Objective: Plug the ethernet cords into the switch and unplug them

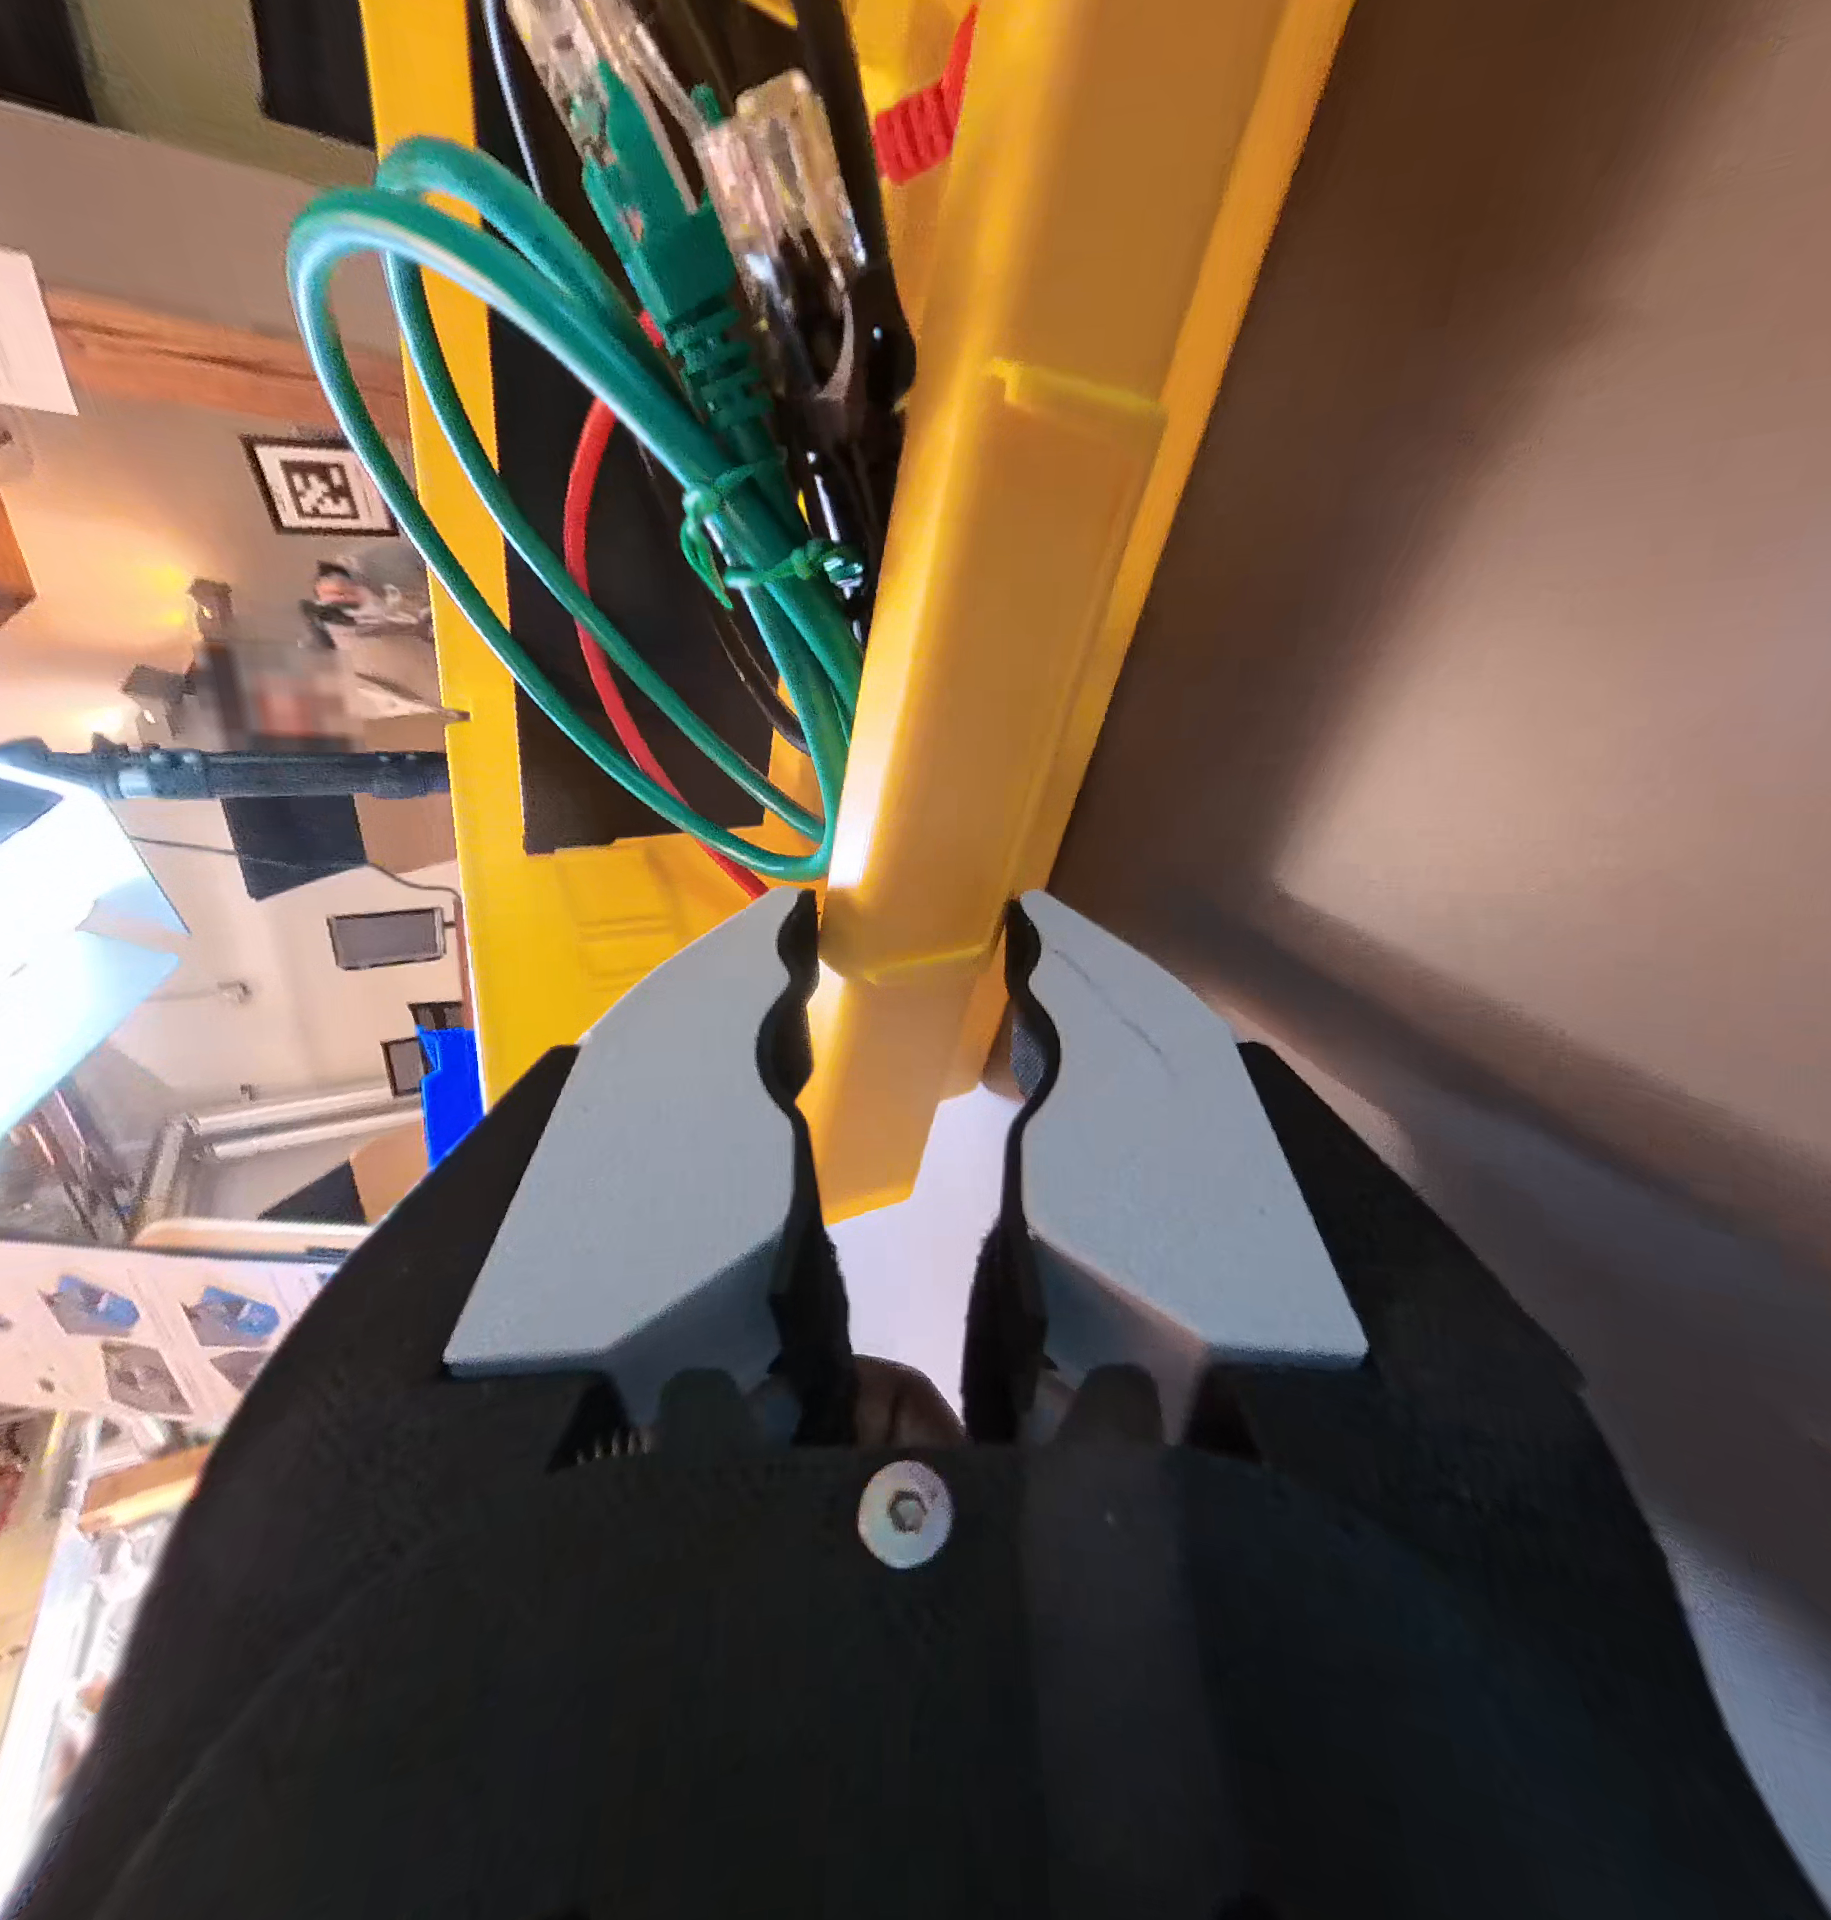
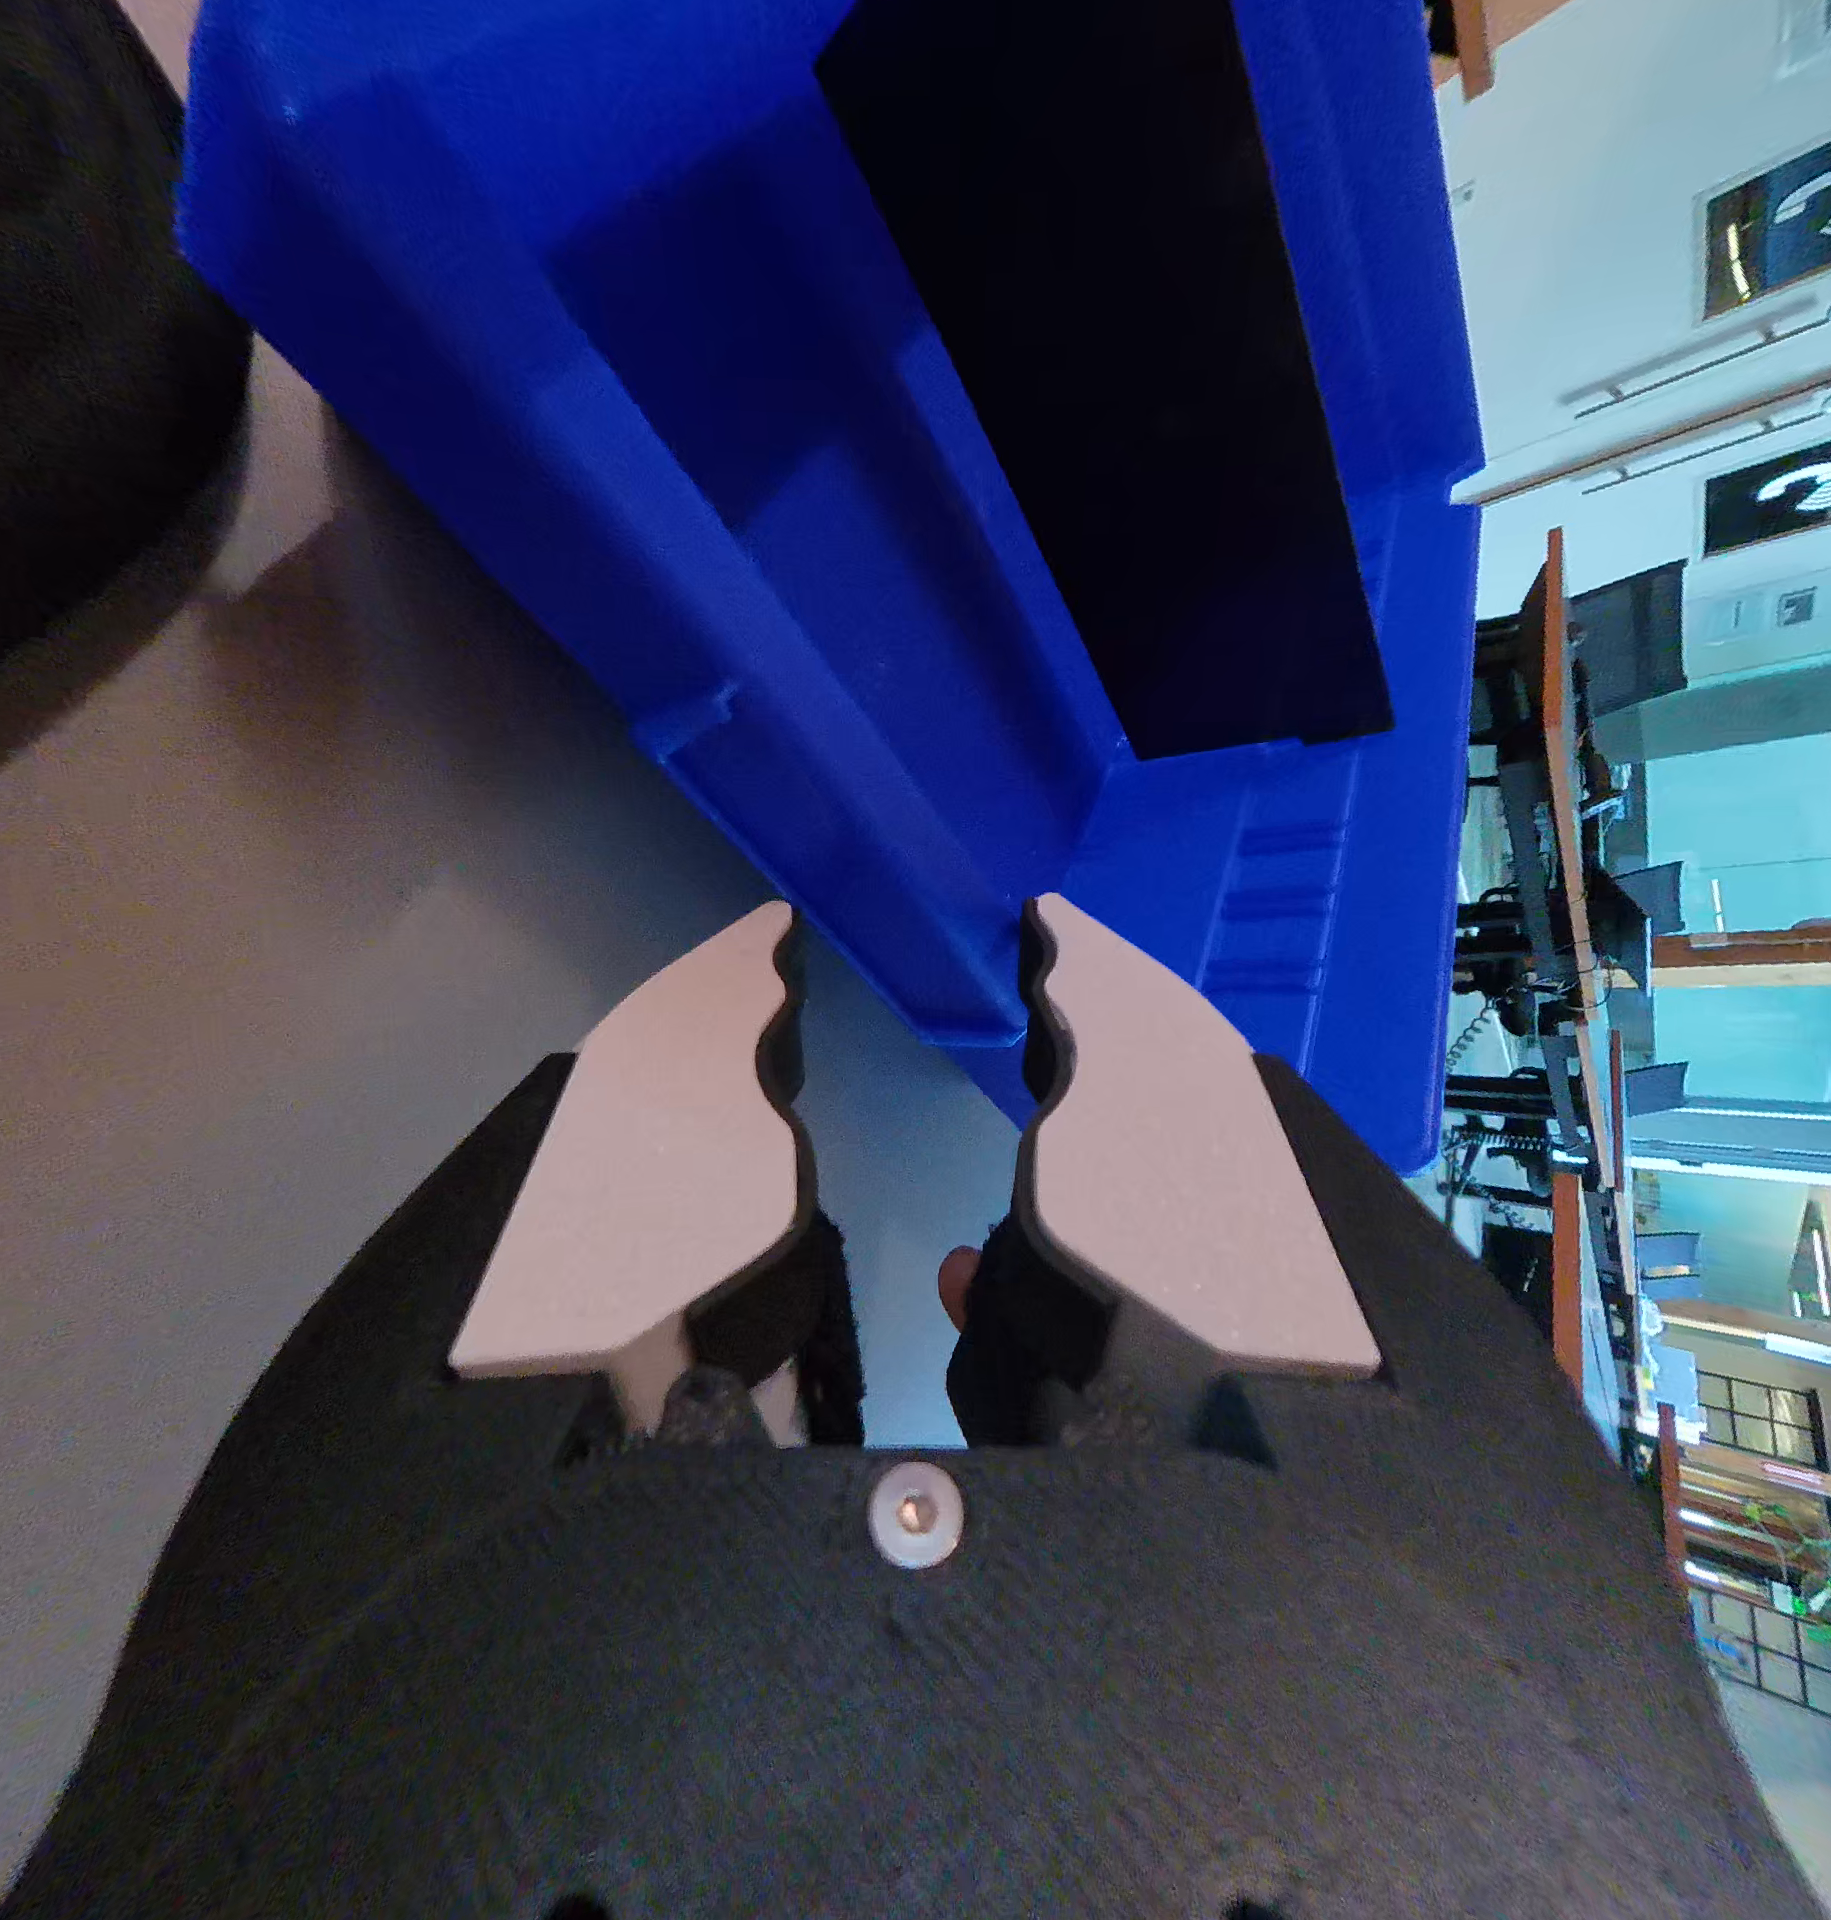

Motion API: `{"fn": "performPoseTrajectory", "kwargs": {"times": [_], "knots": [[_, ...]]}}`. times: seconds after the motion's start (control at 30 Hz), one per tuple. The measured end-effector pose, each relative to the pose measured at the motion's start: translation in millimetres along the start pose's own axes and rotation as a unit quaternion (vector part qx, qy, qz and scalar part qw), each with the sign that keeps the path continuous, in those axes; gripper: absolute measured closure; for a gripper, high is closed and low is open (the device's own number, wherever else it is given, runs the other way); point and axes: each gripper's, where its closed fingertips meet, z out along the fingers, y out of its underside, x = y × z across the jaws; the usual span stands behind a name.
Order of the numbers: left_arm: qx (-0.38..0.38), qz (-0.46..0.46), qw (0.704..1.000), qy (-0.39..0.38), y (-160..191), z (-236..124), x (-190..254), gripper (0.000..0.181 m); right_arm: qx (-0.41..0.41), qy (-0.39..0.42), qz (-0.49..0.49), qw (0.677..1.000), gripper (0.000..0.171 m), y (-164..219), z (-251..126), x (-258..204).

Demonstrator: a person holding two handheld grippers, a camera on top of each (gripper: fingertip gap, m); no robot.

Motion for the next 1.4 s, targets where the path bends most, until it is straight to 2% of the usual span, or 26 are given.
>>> {"fn": "performPoseTrajectory", "kwargs": {"times": [0.3,0.4,0.43,0.5,0.6,0.67,0.73,0.77,0.8,0.87,0.9,0.93,0.97,1.07,1.17,1.23,1.33,1.4], "knots": [[0.003,0.026,0.999,0.032,1.9,-35.1,17.5,0.148,-0.04,-0.048,0.008,0.998,0.131,28.5,-22.6,-1.1],[-0.004,0.008,0.999,0.053,1.3,-40.8,21.3,0.148,-0.041,-0.063,0.011,0.997,0.131,32.1,-28.3,-2.7],[-0.002,-0.013,0.998,0.065,0.2,-42.2,22.5,0.147,-0.039,-0.068,0.017,0.997,0.13,31.9,-30.0,-3.2],[0.03,-0.083,0.991,0.101,-11.3,-49.5,24.5,0.131,-0.021,-0.082,0.043,0.995,0.129,27.6,-34.1,-4.4],[0.121,-0.205,0.964,0.122,-44.1,-71.2,1.3,0.115,0.081,-0.075,0.108,0.988,0.11,0.9,-49.1,8.8],[0.184,-0.306,0.928,0.105,-66.3,-86.4,-32.4,0.103,0.172,-0.045,0.156,0.972,0.093,-23.6,-68.0,29.0],[0.26,-0.419,0.867,0.07,-86.3,-100.9,-74.0,0.091,0.283,-0.005,0.208,0.936,0.069,-53.4,-93.9,53.6],[0.306,-0.478,0.822,0.054,-94.4,-109.5,-95.6,0.084,0.343,0.007,0.238,0.909,0.053,-69.2,-109.3,64.6],[0.354,-0.542,0.761,0.038,-99.1,-118.8,-117.9,0.082,0.401,0.01,0.266,0.876,0.039,-83.7,-125.2,73.3],[0.443,-0.634,0.633,0.039,-104.1,-136.9,-148.9,0.082,0.489,-0.001,0.3,0.819,0.025,-104.3,-152.0,81.6],[0.458,-0.654,0.599,0.051,-106.1,-139.0,-155.4,0.082,0.508,-0.009,0.307,0.805,0.025,-109.2,-159.0,82.2],[0.459,-0.657,0.595,0.06,-109.1,-137.2,-158.2,0.08,0.513,-0.017,0.309,0.801,0.025,-111.7,-161.9,81.1],[0.448,-0.65,0.61,0.061,-111.0,-132.2,-160.2,0.079,0.511,-0.024,0.305,0.803,0.025,-112.6,-162.5,79.2],[0.375,-0.612,0.694,0.057,-108.4,-102.9,-170.6,0.078,0.491,-0.031,0.291,0.821,0.025,-112.4,-157.2,74.1],[0.258,-0.571,0.771,0.116,-100.7,-55.3,-177.7,0.078,0.479,-0.038,0.284,0.83,0.025,-112.2,-151.7,67.7],[0.168,-0.546,0.801,0.179,-94.3,-19.3,-173.6,0.075,0.469,-0.037,0.279,0.837,0.025,-111.3,-147.7,65.1],[0.015,-0.498,0.829,0.254,-76.2,34.6,-151.8,0.064,0.456,-0.043,0.267,0.848,0.026,-111.1,-142.6,60.0],[-0.07,-0.46,0.84,0.278,-62.1,64.5,-134.7,0.064,0.447,-0.046,0.259,0.855,0.026,-111.3,-138.5,56.5]]}}
